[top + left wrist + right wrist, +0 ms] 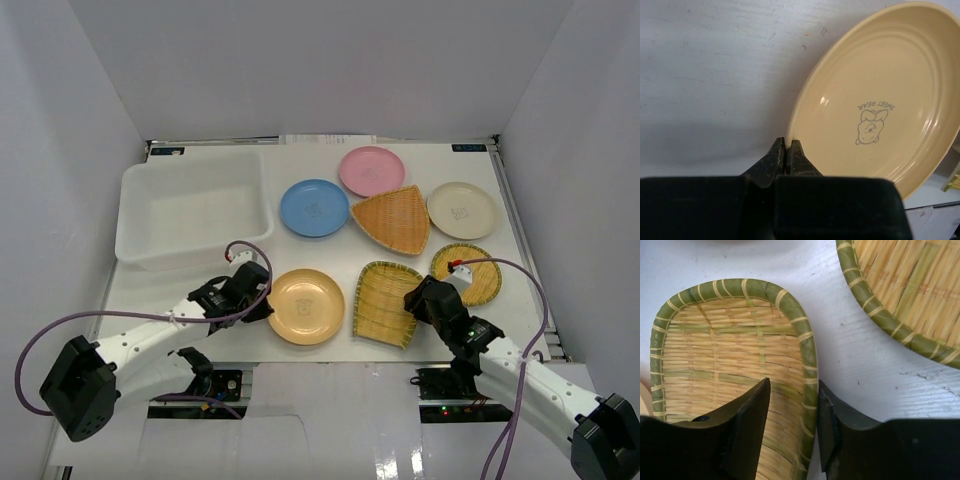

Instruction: Place the plates into the plastic bin on the countertop

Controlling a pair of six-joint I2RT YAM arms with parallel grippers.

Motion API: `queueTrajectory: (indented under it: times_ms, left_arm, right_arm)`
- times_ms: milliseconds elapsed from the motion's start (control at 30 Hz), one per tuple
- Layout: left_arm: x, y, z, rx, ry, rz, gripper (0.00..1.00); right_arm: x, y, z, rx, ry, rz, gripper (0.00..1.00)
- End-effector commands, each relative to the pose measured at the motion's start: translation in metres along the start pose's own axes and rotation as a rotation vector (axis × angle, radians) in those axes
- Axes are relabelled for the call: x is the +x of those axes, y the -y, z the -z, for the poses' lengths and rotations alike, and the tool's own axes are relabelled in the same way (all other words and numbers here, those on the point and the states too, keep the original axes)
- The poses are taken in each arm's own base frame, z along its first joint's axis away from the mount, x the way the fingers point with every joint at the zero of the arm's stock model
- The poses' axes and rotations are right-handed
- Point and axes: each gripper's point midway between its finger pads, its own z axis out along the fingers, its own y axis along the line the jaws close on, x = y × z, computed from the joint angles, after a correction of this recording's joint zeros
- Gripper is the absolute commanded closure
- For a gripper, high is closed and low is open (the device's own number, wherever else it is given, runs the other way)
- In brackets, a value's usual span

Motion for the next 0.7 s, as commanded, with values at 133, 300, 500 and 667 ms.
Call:
queueTrajectory:
  times_ms: [133,300,500,667]
  left_arm:
    - [-0.022,0.03,0.058,0.162,0.024,-0.084,1.0]
    - [-0.075,0.077,0.121,0.397,0.228,-0.105,1.0]
    - [-0.168,0.094,0.167,0.281,0.523,-0.103,1.0]
    - [-0.259,0.061,0.158,0.102,0.723,-0.022,1.0]
  right_arm:
    - [0.015,0.0,0.005,-0.054,-0.044,-0.05,0.9]
    - [-0.015,-0.023,0.02,-0.147,0.036,-0.049,0.92]
    - [-0.042,-0.05,0.04,-0.218,0.061,0.002,0.92]
    - [-0.07,-0.086,0.06,-0.357,0.118,0.028,0.92]
